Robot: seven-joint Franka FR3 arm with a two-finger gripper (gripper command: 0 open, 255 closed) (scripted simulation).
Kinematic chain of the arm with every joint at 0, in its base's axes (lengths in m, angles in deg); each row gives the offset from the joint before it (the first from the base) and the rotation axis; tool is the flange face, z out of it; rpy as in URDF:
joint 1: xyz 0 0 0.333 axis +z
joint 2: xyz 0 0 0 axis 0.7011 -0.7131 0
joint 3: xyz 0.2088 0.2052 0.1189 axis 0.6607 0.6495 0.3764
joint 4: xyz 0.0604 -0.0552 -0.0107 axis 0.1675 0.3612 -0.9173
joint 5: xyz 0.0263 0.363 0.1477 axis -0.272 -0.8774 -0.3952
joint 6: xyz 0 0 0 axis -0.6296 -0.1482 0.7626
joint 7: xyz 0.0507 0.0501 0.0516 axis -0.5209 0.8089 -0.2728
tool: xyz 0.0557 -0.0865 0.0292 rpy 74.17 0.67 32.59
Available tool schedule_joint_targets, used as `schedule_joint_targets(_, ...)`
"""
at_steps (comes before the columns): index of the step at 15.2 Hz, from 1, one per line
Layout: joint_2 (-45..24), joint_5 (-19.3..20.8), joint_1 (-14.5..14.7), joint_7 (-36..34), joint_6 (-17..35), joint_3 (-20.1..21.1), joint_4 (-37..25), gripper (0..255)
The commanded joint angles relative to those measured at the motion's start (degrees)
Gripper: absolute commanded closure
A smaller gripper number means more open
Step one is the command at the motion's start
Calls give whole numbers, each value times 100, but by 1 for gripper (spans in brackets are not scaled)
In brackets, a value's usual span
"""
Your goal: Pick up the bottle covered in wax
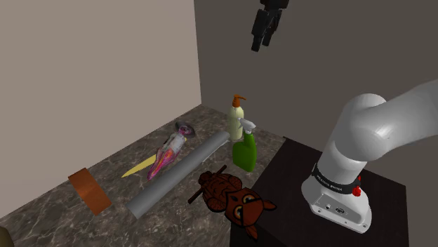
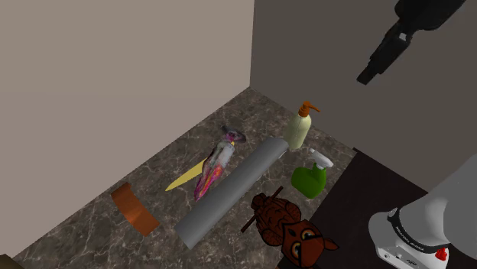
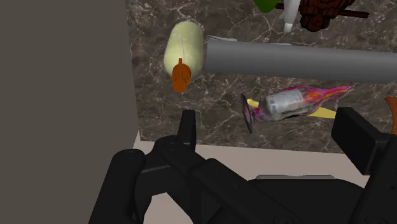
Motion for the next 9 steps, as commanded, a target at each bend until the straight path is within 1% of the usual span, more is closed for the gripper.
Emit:
schedule_joint_targets(1,0,0,0,0,0,0,0,0)
schedule_joint_targets(9,-1225,-69,204,292,1348,50,278,0)
